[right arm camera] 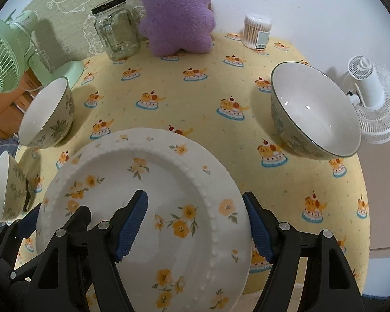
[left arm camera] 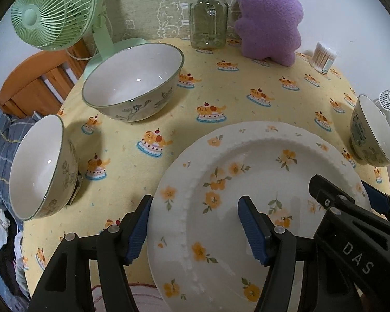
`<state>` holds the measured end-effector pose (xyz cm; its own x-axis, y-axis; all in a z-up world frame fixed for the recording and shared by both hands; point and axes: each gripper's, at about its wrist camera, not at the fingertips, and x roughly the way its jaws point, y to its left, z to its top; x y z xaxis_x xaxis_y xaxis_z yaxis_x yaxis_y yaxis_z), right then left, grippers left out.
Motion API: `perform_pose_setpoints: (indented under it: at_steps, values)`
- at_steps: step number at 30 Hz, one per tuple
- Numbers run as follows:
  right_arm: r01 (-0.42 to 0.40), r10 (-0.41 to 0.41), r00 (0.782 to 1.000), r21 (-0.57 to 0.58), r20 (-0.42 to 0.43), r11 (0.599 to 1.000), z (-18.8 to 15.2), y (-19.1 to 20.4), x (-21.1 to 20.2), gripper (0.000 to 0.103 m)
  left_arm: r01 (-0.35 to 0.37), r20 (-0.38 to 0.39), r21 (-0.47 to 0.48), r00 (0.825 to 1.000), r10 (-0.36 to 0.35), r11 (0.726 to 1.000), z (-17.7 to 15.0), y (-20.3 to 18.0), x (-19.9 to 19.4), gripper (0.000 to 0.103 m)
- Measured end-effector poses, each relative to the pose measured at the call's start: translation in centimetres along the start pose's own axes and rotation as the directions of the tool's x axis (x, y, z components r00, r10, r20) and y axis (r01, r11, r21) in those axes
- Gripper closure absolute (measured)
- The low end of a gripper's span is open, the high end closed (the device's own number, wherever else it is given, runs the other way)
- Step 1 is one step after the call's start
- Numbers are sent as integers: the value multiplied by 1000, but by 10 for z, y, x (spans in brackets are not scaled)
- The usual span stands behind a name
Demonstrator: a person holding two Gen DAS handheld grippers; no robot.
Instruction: Organize plates and bowls
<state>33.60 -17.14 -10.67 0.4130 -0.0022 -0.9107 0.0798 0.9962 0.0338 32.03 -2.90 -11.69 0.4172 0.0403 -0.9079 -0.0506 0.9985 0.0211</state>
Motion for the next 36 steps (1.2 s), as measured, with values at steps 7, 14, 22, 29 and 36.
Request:
perform_pose_setpoints:
  at_steps: [7, 14, 22, 29, 36]
  values:
    - [15, -15, 1000, 4, 0, 1000, 8, 6, 13, 26, 4, -3, 19, 1000, -4, 1000, 9, 1, 15, 37]
    - [15, -14, 999, 14, -31, 1000, 9, 6, 31, 26, -15, -3, 51, 1000, 15, 999, 11, -3, 25, 36]
    - [-33, 35, 996, 26, -81, 999, 4, 0, 36, 27, -14, -13, 91, 1000, 16, 996, 8, -4, 22, 31]
    - [-34, 40, 992, 51, -117, 998, 0, -1, 37, 27, -13, -8, 101, 1000, 14, 995, 7, -6, 22, 29]
    - [-32, 33, 995, 9, -91, 999, 0, 3, 26, 27, 15, -23, 87, 1000, -13, 996, 7, -1, 14, 29]
